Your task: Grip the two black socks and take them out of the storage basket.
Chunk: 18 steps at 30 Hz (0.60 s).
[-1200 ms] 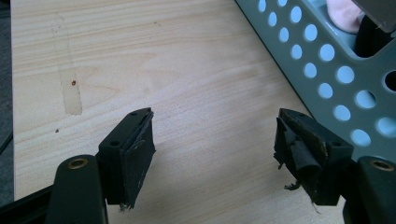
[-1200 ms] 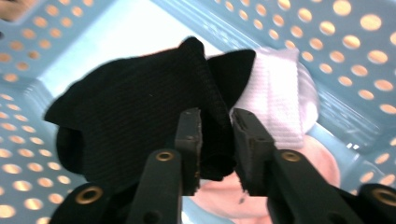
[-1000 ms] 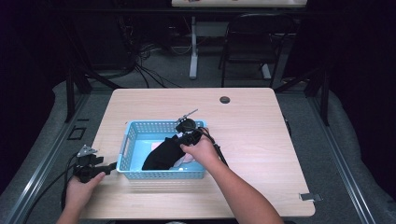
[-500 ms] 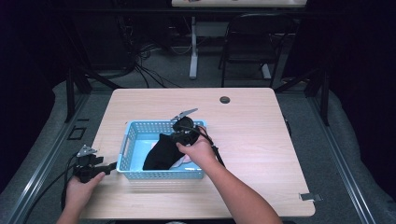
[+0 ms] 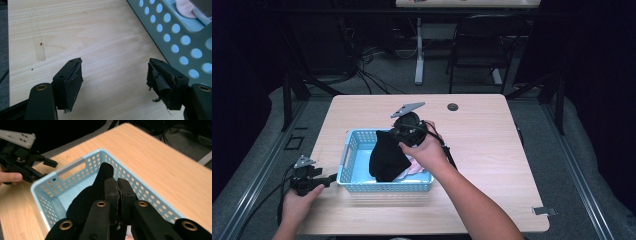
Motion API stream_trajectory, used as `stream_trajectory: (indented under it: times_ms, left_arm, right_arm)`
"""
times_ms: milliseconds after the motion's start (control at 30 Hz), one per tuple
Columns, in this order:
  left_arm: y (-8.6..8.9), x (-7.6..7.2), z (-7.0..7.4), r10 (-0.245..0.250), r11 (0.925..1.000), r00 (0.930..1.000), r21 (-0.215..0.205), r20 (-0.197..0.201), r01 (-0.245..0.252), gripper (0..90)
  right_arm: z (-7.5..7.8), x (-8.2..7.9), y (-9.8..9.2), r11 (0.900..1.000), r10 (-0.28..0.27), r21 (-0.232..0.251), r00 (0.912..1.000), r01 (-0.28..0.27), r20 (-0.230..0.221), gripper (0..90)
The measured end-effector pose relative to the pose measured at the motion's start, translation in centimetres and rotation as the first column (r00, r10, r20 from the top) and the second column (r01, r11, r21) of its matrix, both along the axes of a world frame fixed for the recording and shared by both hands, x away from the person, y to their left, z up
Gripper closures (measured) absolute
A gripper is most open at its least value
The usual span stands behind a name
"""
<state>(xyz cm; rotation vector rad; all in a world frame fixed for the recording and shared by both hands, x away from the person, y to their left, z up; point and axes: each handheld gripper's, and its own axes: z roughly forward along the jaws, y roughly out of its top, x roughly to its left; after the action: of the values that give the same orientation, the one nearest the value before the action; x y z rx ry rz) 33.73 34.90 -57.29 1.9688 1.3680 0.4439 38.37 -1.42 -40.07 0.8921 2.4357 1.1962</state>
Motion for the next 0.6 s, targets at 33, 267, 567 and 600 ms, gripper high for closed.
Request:
stream_trajectory:
  times_ms: [33, 267, 567, 600]
  left_arm:
    - [0.0, 0.0, 0.0, 0.000, 1.0000, 1.0000, 0.000, 0.000, 0.000, 28.4]
    - [0.0, 0.0, 0.0, 0.001, 1.0000, 1.0000, -0.001, 0.000, -0.001, 28.5]
    - [0.0, 0.0, -0.1, 0.003, 1.0000, 1.0000, 0.000, -0.002, -0.003, 28.4]
    - [0.0, 0.0, -0.1, 0.003, 1.0000, 1.0000, 0.000, -0.003, -0.003, 28.4]
  right_arm:
    - [0.5, -0.2, -0.1, 1.000, 0.004, 0.005, 0.9999, -0.004, 0.010, 87.3]
    - [3.2, -0.7, -1.3, 0.999, -0.002, 0.043, 0.9990, 0.000, 0.046, 87.3]
    - [4.4, -0.6, -3.1, 0.997, -0.027, 0.073, 0.9983, 0.023, 0.051, 87.3]
    - [4.5, -0.6, -3.3, 0.997, -0.029, 0.076, 0.9983, 0.025, 0.050, 87.3]
